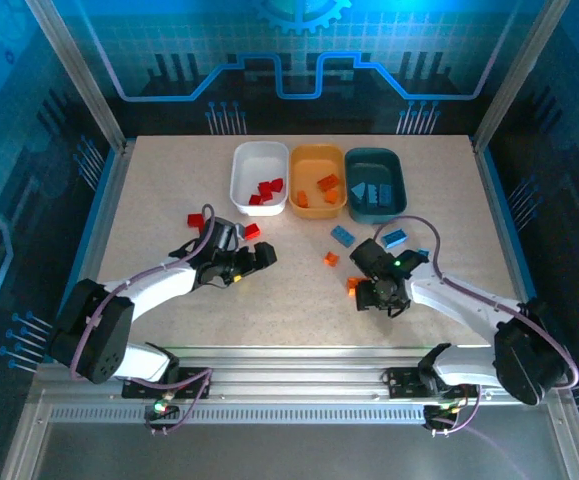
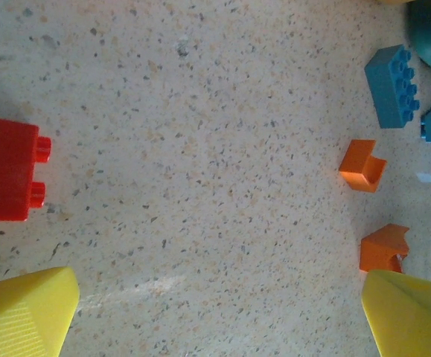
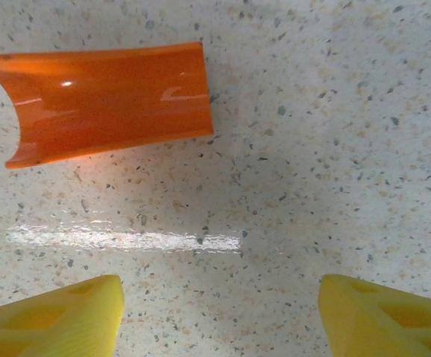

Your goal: Sort the legos into containers by color

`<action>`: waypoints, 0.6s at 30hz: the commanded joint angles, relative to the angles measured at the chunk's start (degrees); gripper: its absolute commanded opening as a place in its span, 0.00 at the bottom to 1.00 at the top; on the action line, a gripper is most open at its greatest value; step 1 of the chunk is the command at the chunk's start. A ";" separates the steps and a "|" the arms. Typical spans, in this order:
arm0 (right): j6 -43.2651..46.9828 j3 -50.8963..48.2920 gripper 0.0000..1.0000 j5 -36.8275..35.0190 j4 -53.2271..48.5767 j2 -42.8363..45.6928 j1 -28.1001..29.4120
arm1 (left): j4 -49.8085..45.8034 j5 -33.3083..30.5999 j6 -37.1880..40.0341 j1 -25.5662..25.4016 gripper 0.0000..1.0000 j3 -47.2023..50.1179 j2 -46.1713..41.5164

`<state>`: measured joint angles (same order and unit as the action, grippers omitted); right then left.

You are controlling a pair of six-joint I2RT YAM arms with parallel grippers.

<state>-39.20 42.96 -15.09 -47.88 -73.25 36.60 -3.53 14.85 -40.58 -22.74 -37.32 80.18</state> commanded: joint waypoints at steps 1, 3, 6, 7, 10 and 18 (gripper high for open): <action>1.77 1.71 0.73 -0.37 2.09 -4.28 0.84 | -0.44 0.36 0.30 -0.46 0.99 0.97 -1.97; 3.85 3.77 0.78 -1.36 4.10 -7.83 0.37 | -1.36 -0.03 0.66 -0.46 0.99 0.94 -2.64; 5.98 7.92 0.78 -5.30 4.23 -13.03 -0.21 | -2.98 -0.62 1.31 -0.46 0.99 0.69 -3.84; 6.68 9.45 0.78 -6.72 4.69 -13.76 -0.54 | -3.63 -0.88 1.53 -0.41 0.99 0.67 -4.42; 8.58 11.23 0.78 -7.23 6.45 -15.08 -3.15 | -4.55 -1.57 2.11 -0.45 0.99 0.71 -5.64; 14.80 13.30 0.75 -1.92 13.92 -20.21 -7.76 | -5.11 -1.78 2.52 -0.36 0.99 -0.47 -4.71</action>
<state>-27.94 55.42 -19.25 -37.89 -92.18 29.15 -7.29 13.78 -39.92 -22.79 -36.80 75.55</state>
